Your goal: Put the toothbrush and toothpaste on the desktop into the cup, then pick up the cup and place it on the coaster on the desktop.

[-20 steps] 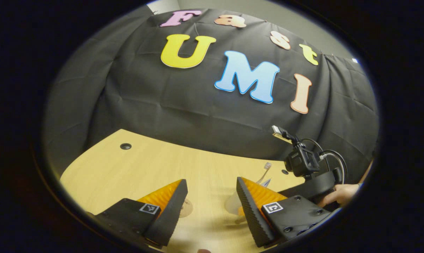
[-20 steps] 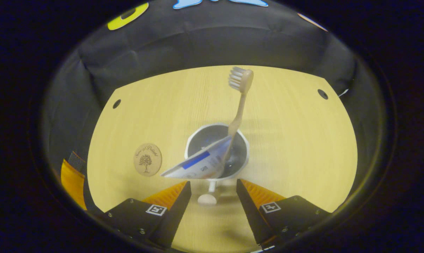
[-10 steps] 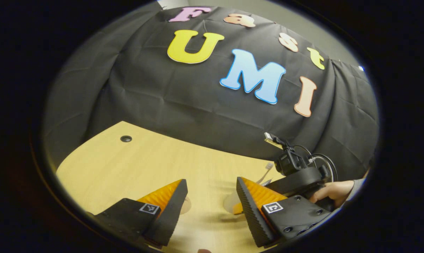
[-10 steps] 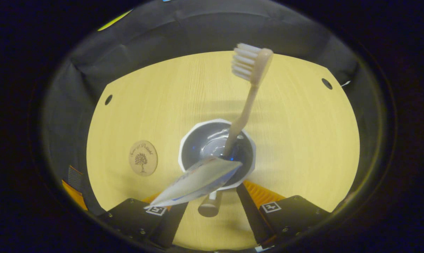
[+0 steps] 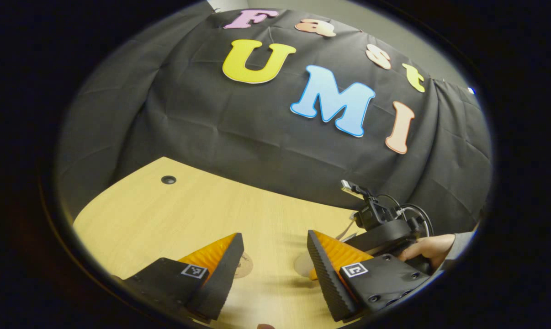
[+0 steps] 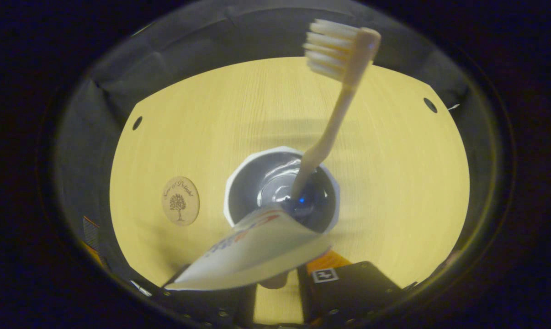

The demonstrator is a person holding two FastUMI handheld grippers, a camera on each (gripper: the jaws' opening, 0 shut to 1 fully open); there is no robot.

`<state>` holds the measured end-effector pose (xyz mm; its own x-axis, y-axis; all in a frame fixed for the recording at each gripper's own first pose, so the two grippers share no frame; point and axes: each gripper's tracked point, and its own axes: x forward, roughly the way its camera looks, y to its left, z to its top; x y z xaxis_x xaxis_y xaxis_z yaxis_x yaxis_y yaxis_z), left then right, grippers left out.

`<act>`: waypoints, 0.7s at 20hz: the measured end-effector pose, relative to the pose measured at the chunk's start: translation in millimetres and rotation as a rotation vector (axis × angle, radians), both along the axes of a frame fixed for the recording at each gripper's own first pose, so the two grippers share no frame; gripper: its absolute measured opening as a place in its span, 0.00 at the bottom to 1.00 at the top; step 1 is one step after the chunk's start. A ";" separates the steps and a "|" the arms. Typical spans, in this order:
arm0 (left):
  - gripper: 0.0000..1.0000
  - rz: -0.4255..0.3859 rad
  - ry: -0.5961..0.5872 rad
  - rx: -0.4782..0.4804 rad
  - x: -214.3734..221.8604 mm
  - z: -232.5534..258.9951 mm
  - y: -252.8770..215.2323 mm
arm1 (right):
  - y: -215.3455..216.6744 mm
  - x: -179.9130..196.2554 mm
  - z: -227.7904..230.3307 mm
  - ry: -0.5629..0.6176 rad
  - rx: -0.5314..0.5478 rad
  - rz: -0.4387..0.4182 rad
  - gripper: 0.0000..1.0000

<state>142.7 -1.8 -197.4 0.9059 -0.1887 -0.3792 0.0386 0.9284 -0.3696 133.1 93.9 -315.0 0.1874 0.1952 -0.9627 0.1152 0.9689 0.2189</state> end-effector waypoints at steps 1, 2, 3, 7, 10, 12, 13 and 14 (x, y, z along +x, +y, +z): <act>0.91 0.005 0.002 0.001 -0.7 0.8 1.6 | 1.1 -1.4 3.4 0.005 0.002 0.012 0.35; 0.91 0.008 0.002 0.000 -0.4 -0.2 3.5 | 0.4 -3.1 4.6 0.005 0.003 0.021 0.34; 0.91 0.013 0.003 0.000 -1.4 -0.5 6.4 | -1.9 -2.0 5.5 -0.003 -0.011 0.022 0.33; 0.91 0.023 0.008 -0.004 -4.3 -1.3 12.0 | -5.5 -0.4 4.0 -0.027 -0.025 0.057 0.29; 0.91 0.025 0.008 -0.004 -4.9 -2.7 12.1 | -8.2 0.1 7.5 -0.050 -0.041 0.073 0.27; 0.91 0.025 0.008 -0.005 -5.7 -1.3 12.9 | -13.5 2.4 7.5 -0.075 -0.070 0.095 0.27; 0.91 0.025 0.007 -0.004 -5.6 -1.2 13.7 | -14.2 2.1 7.1 -0.080 -0.081 0.103 0.27; 0.91 0.027 0.007 -0.004 -6.1 -0.9 14.6 | -14.0 1.6 8.3 -0.081 -0.087 0.108 0.27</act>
<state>136.7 12.8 -198.3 0.9078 -0.1658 -0.3853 0.0111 0.9277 -0.3730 134.7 79.9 -306.7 0.2476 0.1348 -0.9595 -0.0053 0.9904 0.1378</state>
